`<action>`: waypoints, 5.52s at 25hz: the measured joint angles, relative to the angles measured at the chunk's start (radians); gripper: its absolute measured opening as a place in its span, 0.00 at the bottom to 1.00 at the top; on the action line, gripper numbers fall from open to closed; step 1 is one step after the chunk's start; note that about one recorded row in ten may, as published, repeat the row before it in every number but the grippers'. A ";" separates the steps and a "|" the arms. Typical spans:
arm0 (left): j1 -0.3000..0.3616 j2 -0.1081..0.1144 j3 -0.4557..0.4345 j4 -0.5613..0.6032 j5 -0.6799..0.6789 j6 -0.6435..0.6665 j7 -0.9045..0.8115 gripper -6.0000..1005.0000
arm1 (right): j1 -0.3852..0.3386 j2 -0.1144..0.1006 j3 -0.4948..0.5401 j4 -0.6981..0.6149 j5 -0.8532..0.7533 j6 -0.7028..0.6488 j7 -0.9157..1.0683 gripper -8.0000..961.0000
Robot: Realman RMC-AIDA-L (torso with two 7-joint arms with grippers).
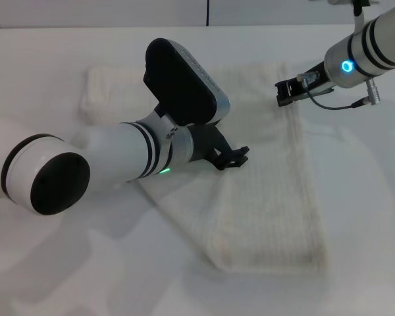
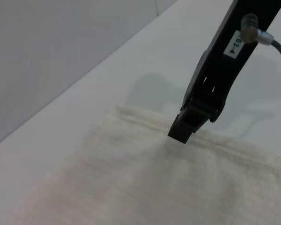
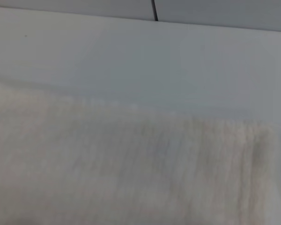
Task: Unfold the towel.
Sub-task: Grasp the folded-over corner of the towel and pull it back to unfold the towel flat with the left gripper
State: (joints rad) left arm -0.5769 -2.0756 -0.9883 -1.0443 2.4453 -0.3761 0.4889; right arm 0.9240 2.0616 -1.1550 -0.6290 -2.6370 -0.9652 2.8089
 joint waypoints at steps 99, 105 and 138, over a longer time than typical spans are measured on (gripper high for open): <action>0.406 0.014 -0.303 -0.821 0.447 -0.886 -0.427 0.13 | 0.005 0.008 -0.002 0.054 -0.023 0.040 0.000 0.05; 0.408 0.014 -0.299 -0.820 0.446 -0.941 -0.431 0.14 | 0.009 0.008 -0.002 0.054 -0.025 0.033 0.000 0.05; 0.397 0.020 -0.355 -0.919 0.449 -1.074 -0.396 0.40 | -0.001 0.009 -0.002 0.054 -0.024 0.037 -0.006 0.06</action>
State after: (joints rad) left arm -0.1795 -2.0556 -1.3431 -1.9631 2.8942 -1.4499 0.0928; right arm 0.9232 2.0709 -1.1566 -0.5748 -2.6613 -0.9283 2.8026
